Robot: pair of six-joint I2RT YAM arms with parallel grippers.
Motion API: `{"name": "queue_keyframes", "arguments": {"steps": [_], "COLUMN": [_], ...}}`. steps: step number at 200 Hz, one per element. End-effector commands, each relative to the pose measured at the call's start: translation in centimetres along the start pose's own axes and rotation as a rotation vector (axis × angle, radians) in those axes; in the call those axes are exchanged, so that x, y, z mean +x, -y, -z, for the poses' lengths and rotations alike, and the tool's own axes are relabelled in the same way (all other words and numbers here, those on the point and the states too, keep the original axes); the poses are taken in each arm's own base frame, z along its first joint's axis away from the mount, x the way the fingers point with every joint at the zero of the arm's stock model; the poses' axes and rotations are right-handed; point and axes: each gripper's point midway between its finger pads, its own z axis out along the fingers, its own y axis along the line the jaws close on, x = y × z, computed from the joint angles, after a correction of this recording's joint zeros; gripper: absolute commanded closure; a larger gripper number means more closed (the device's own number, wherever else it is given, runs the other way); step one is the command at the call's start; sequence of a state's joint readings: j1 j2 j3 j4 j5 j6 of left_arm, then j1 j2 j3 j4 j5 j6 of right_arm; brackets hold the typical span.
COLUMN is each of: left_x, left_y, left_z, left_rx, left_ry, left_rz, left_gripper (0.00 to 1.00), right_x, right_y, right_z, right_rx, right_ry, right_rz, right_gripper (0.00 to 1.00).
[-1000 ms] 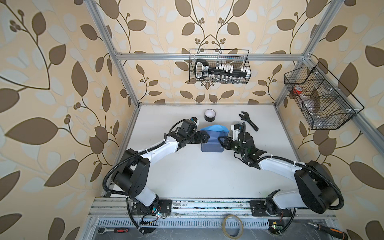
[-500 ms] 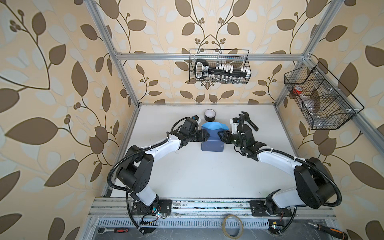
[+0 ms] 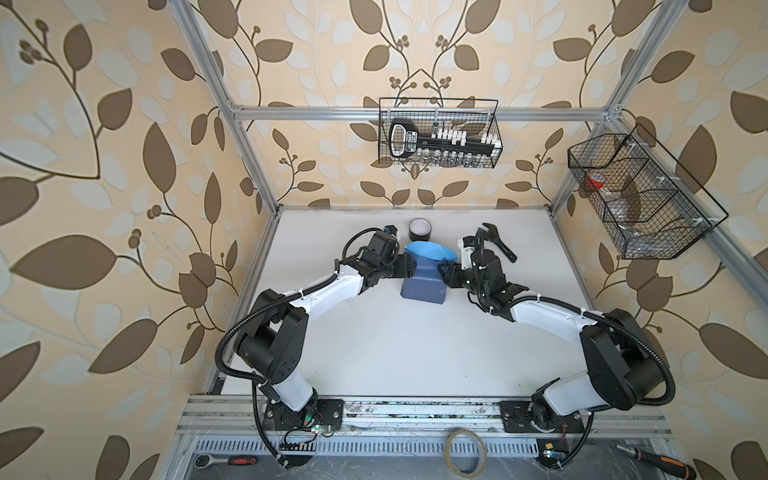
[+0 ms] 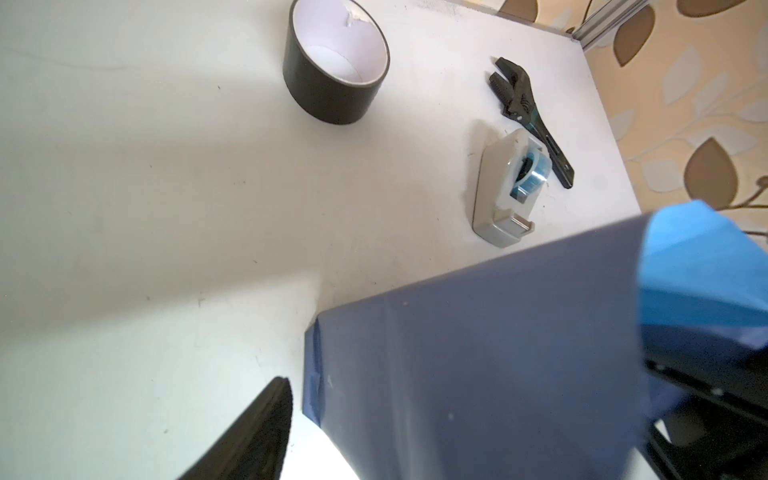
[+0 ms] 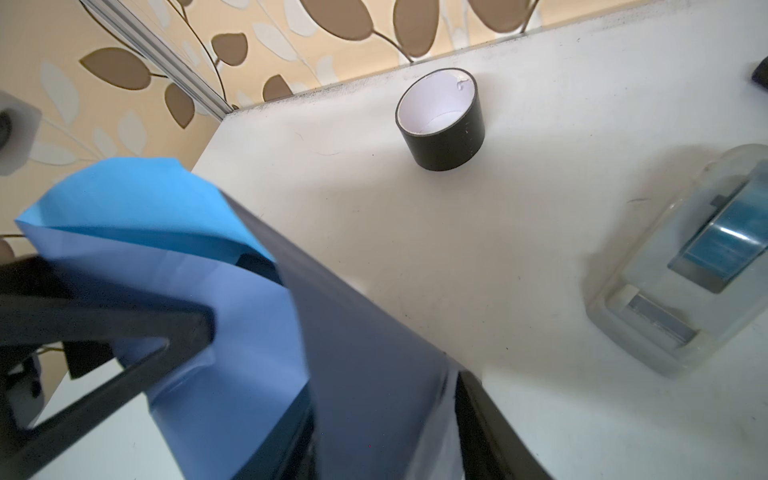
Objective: Wrap the gift box in paper
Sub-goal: 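Lift and tip the box upright with both grippers, taped end down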
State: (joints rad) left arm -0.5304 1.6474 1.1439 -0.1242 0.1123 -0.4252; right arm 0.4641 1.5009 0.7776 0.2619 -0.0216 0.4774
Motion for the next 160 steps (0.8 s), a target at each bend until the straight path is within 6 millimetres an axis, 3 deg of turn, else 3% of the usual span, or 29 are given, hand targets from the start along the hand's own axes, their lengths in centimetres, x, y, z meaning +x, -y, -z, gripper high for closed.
{"name": "queue_keyframes", "arguments": {"steps": [1,44,76,107,160], "left_x": [-0.5,1.4,0.0,-1.7,-1.5], "left_y": [-1.8,-3.3,-2.7,-1.8,-1.2], "left_z": [-0.5,-1.5,-0.2,1.3,0.0], "left_rx": [-0.1,-0.137,-0.144,-0.175,-0.215], "left_ry": [0.009,-0.034,0.009,0.069,0.041], "left_rz": [-0.03,-0.048,-0.086,-0.172,-0.256], "left_gripper": [0.35,0.43,0.45,0.57,0.72], "right_x": [3.6,3.2,3.6,3.7,3.6], "right_y": [2.7,2.4,2.5,2.5,2.2], "right_z": [-0.1,-0.1,-0.2,-0.3,-0.4], "right_rx": [0.092,0.083,0.081,0.077,0.066], "right_ry": [-0.107,-0.1,-0.111,-0.115,-0.116], "right_rz": [0.033,0.044,0.039,0.038,0.04], "right_gripper": [0.52,0.55,0.56,0.56,0.58]}}
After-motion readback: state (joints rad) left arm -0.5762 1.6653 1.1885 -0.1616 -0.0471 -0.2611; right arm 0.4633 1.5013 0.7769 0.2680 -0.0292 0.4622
